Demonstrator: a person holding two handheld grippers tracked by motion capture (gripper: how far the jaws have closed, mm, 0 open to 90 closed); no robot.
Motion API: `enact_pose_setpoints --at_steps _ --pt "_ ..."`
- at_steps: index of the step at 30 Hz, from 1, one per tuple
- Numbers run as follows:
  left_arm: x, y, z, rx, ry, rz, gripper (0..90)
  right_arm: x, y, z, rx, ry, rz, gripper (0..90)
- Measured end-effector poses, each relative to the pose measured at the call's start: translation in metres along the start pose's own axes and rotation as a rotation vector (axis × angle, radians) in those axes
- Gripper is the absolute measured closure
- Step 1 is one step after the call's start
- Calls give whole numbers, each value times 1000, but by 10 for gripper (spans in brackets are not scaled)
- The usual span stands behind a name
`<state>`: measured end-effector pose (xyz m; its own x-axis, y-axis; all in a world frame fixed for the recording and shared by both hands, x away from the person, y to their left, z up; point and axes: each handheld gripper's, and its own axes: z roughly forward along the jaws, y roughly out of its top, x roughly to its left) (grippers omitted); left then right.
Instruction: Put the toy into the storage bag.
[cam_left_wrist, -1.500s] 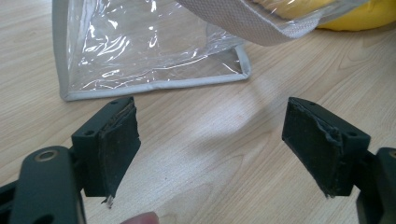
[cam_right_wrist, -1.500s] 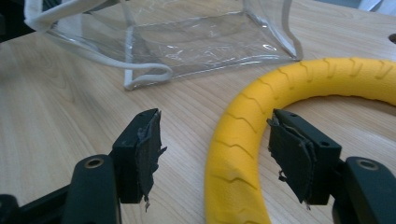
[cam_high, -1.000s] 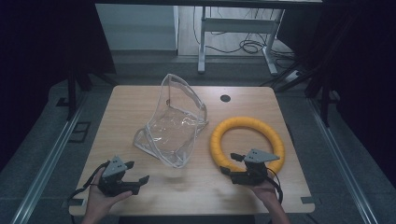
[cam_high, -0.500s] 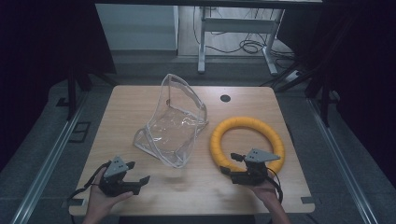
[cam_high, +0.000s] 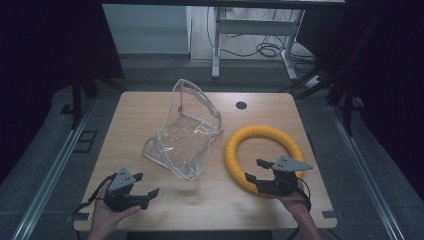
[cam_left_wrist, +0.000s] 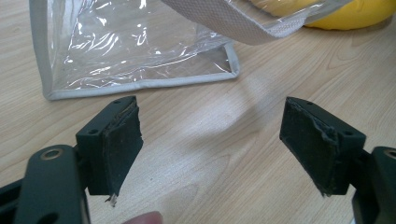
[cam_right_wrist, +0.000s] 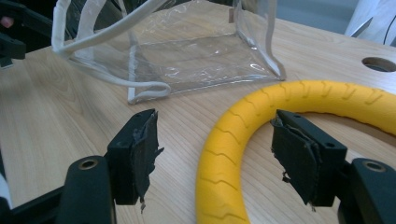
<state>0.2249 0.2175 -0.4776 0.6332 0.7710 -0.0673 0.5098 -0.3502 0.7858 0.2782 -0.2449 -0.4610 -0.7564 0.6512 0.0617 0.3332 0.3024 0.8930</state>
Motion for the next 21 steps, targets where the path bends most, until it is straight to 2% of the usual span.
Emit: enact_pose_setpoints --at_steps 2,9,12,14,15,16,18,21 --pt "0 0 1 5 0 1 205 -3 3 -5 10 15 14 319" --pt "0 0 2 5 -1 5 206 -11 18 -10 82 16 -14 320" --pt "0 0 2 4 -5 6 207 -14 25 -8 133 20 -22 329" --pt "0 0 2 5 -6 8 208 -16 32 -4 192 16 -47 328" --pt "0 0 2 6 -7 7 208 -16 32 -4 192 16 -47 328" --pt "0 0 3 6 -6 9 208 -17 36 -1 234 21 -64 326" --pt "0 0 3 13 -5 13 208 -17 37 1 248 22 -69 324" --pt "1 0 5 18 -6 14 208 -19 40 8 315 26 -92 317"
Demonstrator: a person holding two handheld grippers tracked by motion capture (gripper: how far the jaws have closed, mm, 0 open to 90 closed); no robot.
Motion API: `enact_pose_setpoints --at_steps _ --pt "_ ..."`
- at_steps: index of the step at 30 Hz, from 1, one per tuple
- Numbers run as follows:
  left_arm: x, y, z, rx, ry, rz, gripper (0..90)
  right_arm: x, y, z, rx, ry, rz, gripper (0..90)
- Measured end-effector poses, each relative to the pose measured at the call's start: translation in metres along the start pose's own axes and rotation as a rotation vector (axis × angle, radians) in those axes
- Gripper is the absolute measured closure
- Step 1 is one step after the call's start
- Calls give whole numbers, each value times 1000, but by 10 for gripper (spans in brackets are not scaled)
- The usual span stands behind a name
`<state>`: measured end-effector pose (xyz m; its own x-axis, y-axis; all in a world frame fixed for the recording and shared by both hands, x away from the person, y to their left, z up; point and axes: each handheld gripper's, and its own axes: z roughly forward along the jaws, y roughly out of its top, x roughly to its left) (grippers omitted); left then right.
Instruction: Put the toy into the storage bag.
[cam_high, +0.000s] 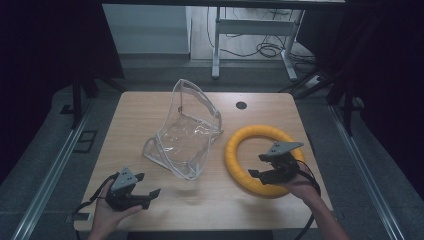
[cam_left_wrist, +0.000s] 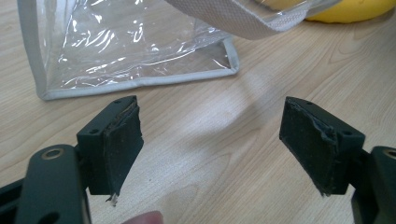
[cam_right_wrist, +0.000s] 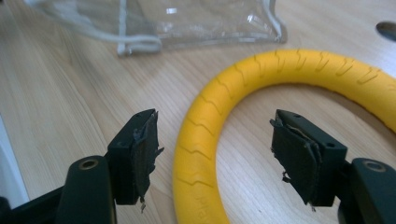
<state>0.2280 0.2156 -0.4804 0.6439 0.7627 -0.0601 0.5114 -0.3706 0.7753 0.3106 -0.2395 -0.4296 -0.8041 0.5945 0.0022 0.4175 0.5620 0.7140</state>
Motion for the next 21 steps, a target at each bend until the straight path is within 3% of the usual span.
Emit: enact_pose_setpoints --at_steps 1,3,11,12,17,21 --pt "0 0 0 0 -1 -1 209 -1 3 4 33 6 -7 316" --pt "0 0 0 0 -5 -2 209 -2 4 5 45 11 -9 316" --pt "0 0 1 0 -8 -2 209 -9 16 24 183 44 -29 323" --pt "0 0 1 0 -7 -1 209 -9 16 24 183 44 -29 323" --pt "0 0 1 1 -8 -3 209 -9 17 38 292 63 -45 329" --pt "1 0 -1 -3 -5 -4 208 -7 16 46 347 69 -55 325"
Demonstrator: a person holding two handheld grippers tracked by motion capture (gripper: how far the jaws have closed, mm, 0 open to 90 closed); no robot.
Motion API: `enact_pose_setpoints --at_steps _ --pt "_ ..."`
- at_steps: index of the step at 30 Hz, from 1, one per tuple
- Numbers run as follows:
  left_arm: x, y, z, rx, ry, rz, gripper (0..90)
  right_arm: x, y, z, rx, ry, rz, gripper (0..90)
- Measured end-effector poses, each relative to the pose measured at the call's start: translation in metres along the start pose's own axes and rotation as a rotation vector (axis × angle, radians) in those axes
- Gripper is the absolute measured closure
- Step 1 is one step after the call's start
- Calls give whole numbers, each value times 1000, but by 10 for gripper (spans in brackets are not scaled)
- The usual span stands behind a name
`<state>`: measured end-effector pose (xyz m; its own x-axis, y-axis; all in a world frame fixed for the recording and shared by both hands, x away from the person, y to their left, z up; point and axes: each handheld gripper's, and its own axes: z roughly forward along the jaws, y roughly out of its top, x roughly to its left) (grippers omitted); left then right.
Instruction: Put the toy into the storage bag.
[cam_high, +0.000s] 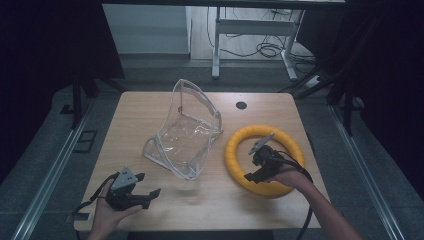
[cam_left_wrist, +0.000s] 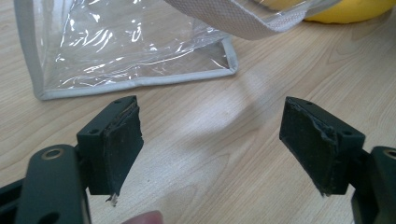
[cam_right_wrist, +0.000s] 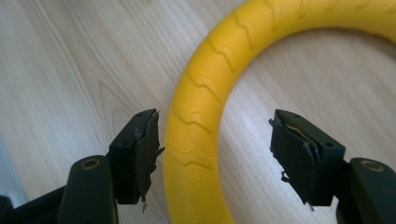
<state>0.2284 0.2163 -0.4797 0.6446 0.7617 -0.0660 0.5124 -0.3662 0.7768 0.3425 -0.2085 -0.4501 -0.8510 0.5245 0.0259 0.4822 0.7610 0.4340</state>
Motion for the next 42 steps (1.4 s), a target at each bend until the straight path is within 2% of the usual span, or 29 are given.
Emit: enact_pose_setpoints --at_steps 4,13,14,22,29,30,33,36,39,42 --pt "0 0 0 1 3 -1 207 2 0 9 58 -8 -22 319" --pt "2 1 -1 0 7 -1 207 7 0 27 130 25 -35 321" --pt "2 1 -2 0 8 -1 207 10 0 32 151 29 -38 321" --pt "1 1 -1 -4 5 -4 207 11 -4 49 234 19 -48 338" --pt "0 1 -1 -2 3 0 207 12 -4 57 266 9 -56 363" --pt "0 1 0 0 6 1 207 13 -2 57 276 -4 -59 378" --pt "0 1 0 0 6 1 207 13 -1 57 273 -2 -64 409" --pt "1 2 -1 -3 7 -3 207 13 0 57 266 5 -72 494" --pt "1 2 -2 -6 8 -3 207 15 2 57 288 -4 -65 503" --pt "1 2 -3 -11 9 -6 207 14 1 56 274 -4 -69 507"
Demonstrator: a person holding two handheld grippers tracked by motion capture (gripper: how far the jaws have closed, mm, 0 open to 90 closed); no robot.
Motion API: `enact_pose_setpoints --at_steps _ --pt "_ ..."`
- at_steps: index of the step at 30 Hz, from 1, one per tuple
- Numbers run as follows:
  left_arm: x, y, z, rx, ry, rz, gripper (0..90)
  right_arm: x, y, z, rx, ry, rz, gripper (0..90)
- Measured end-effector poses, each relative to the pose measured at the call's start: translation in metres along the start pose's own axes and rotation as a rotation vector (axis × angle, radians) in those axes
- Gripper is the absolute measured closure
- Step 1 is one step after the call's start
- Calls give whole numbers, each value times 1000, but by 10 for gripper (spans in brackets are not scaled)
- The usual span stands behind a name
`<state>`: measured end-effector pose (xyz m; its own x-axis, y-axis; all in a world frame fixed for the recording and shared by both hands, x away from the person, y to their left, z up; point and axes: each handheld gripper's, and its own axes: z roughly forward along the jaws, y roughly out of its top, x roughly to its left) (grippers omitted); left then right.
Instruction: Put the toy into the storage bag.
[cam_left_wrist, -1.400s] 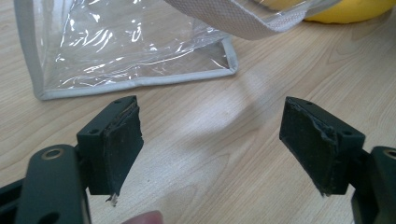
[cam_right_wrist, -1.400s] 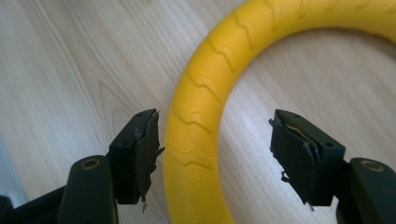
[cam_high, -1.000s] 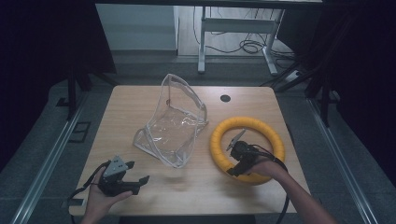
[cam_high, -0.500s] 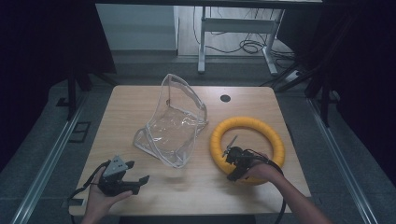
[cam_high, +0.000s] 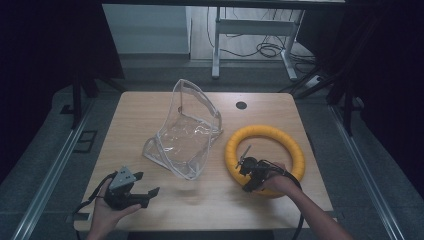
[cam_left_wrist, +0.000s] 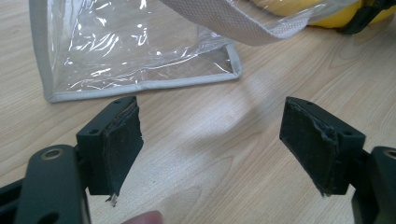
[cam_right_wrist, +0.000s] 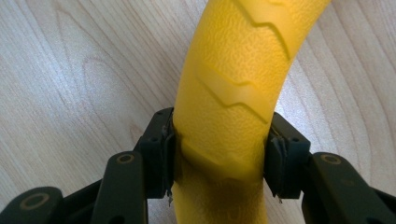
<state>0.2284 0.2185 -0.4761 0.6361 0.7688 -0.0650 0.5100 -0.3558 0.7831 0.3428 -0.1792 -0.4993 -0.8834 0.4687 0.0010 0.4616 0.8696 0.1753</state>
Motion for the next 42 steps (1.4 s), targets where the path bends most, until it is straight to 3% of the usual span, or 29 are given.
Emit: enact_pose_setpoints --at_steps 5,14,26,42 --pt "1 1 -1 -4 0 -5 208 -1 -2 -8 -52 -34 17 512" --pt "2 1 -1 -6 0 -3 208 -9 -9 -38 -167 -26 61 515" --pt "4 1 -4 -21 5 -5 208 -5 -9 -48 -218 -71 69 516" --pt "5 1 -4 -15 20 -1 209 0 -10 -74 -384 -103 83 516"
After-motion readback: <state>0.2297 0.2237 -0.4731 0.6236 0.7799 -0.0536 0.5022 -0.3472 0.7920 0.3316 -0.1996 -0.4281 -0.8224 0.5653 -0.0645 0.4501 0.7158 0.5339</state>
